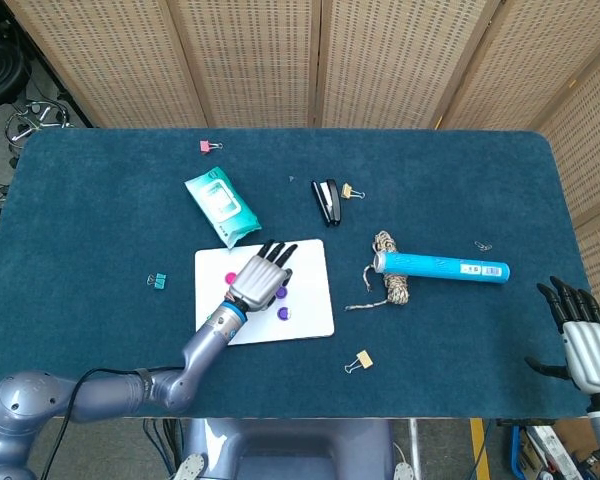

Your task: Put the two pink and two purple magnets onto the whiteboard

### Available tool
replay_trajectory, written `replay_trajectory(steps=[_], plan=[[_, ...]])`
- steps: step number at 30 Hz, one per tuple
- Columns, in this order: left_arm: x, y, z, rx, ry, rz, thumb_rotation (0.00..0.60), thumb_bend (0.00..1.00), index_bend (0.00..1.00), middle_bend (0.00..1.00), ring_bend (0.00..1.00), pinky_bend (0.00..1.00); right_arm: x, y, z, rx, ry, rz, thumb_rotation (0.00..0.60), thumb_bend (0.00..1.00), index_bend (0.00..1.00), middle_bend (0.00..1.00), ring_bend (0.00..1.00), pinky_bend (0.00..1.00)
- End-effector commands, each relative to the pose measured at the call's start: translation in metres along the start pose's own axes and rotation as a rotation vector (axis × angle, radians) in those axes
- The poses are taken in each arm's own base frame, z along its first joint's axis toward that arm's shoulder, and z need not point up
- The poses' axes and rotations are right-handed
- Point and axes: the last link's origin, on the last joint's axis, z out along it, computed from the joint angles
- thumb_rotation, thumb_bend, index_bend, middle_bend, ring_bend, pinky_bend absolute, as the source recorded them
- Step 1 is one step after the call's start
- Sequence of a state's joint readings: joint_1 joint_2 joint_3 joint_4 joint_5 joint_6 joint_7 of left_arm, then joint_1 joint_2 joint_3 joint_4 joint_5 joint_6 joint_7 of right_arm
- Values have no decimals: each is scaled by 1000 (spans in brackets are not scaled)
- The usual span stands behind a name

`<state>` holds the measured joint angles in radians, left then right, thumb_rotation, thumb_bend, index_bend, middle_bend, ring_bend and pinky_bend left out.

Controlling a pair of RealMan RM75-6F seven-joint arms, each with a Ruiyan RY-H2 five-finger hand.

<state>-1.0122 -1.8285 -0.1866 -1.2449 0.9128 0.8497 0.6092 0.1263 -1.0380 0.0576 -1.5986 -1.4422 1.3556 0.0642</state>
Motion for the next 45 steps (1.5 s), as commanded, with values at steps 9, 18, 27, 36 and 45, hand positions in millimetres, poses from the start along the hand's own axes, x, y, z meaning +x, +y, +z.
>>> replay_trajectory(steps=[9, 18, 27, 36, 45], plan=[[-2, 0, 2, 10, 0, -19, 600, 356, 491, 0, 0, 0, 0, 1, 0, -2, 1, 0, 600, 0, 0, 0, 0, 0], [0, -1, 0, 12, 0, -21, 600, 351, 441, 0, 0, 0, 0, 0, 0, -1, 0, 1, 600, 0, 0, 0, 0, 0], [3, -1, -1, 18, -1, -27, 600, 348, 429, 0, 0, 0, 1, 0, -1, -1, 3, 4, 600, 0, 0, 0, 0, 0], [28, -24, -26, 30, 74, -58, 600, 330, 282, 0, 0, 0, 3, -1, -2, 9, 9, 7, 600, 0, 0, 0, 0, 0], [50, -82, -107, 63, 149, -119, 600, 220, 0, 0, 0, 0, 5, -7, -7, 64, 28, 22, 600, 0, 0, 0, 0, 0]])
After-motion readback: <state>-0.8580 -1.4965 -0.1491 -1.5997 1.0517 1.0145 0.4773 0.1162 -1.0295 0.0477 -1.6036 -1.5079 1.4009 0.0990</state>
